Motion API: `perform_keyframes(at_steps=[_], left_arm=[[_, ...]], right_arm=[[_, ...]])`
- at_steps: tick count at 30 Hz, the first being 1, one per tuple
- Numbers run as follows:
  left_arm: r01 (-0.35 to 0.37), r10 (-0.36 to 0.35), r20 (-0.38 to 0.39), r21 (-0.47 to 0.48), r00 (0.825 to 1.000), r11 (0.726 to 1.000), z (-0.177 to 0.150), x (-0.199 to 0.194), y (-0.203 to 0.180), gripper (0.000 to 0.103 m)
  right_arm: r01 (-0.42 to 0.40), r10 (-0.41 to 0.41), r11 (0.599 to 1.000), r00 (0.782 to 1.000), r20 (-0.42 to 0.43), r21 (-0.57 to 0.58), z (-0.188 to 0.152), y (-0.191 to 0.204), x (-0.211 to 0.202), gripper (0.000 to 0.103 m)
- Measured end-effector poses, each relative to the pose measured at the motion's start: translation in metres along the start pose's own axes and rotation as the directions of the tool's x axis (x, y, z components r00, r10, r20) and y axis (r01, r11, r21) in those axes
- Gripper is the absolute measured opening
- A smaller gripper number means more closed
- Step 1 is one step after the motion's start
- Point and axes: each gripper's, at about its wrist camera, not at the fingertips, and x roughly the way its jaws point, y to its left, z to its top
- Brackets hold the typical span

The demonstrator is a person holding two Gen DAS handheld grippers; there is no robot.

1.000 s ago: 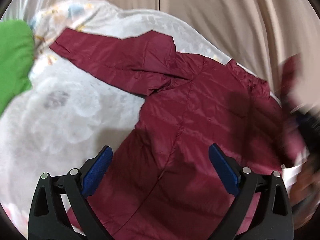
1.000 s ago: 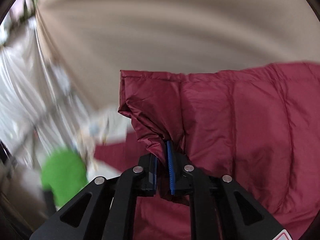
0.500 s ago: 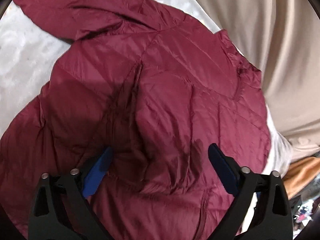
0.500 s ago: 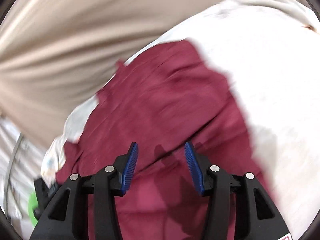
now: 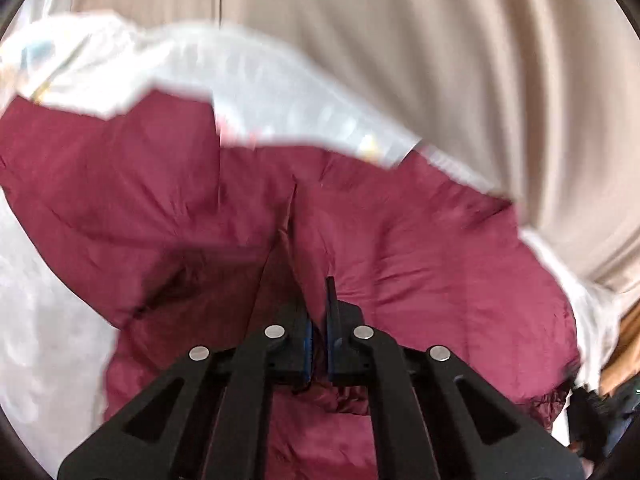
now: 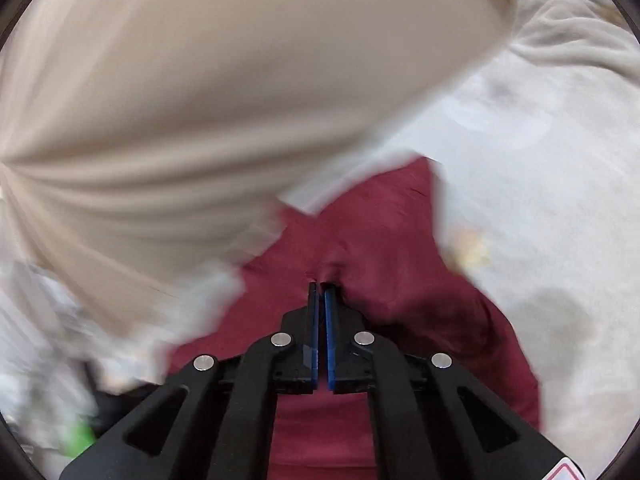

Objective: Fold large clothes

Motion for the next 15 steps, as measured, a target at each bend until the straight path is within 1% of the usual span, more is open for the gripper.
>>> perform_keyframes(at_steps=[1, 2, 3, 5, 7, 9, 10, 12, 13, 15], left_arm=[[-0.016, 0.016, -0.036, -0.001, 0.999, 1.0, -0.004, 0.015, 0.0, 0.004], [-0.032, 0.031, -0.057, 0.0, 0.998, 1.0, -0.009, 0.028, -0.001, 0.004], [-0.041, 0.042, -0.052, 0.012, 0.998, 0.999, -0.011, 0.033, -0.003, 0.004], [-0.046, 0.048, -0.043, 0.034, 0.998, 0.998, -0.012, 0.033, -0.005, 0.004], [-0.033, 0.034, -0.042, 0.031, 0.999, 0.999, -0.01, 0.032, -0.005, 0.004], [-0.024, 0.025, -0.043, 0.029, 0.999, 0.999, -0.008, 0.031, -0.001, 0.004], [-0.022, 0.023, -0.044, 0.029, 0.999, 0.999, -0.009, 0.029, 0.004, 0.004], [-0.027, 0.028, -0.041, 0.035, 0.999, 0.999, -0.007, 0.031, 0.005, 0.004], [-0.031, 0.033, -0.037, 0.04, 0.999, 0.999, -0.008, 0.033, 0.003, 0.004], [-0.041, 0.043, -0.027, 0.058, 0.999, 0.997, -0.014, 0.034, -0.004, 0.005]], right_arm=[[0.053, -0.052, 0.998, 0.997, -0.052, 0.016, -0.005, -0.01, 0.014, 0.002], [0.044, -0.044, 0.999, 0.999, -0.03, 0.009, -0.008, -0.011, 0.011, 0.002], [0.043, -0.043, 0.999, 0.999, -0.01, -0.009, -0.007, -0.005, 0.004, 0.003], [0.022, -0.022, 0.999, 1.0, 0.018, -0.038, -0.006, 0.007, -0.011, 0.007], [0.038, -0.034, 0.996, 0.998, 0.052, -0.075, -0.007, 0.016, -0.026, 0.01], [0.071, -0.06, 0.993, 0.992, 0.114, -0.095, -0.007, 0.019, -0.044, 0.01], [0.087, -0.075, 0.993, 0.988, 0.136, -0.082, -0.004, 0.018, -0.05, 0.013], [0.101, -0.093, 0.994, 0.985, 0.147, -0.047, 0.008, 0.009, -0.049, 0.029], [0.108, -0.102, 0.994, 0.984, 0.148, -0.034, 0.013, 0.007, -0.044, 0.03], [0.06, -0.053, 0.997, 0.992, 0.118, -0.053, 0.018, 0.009, -0.033, 0.025]])
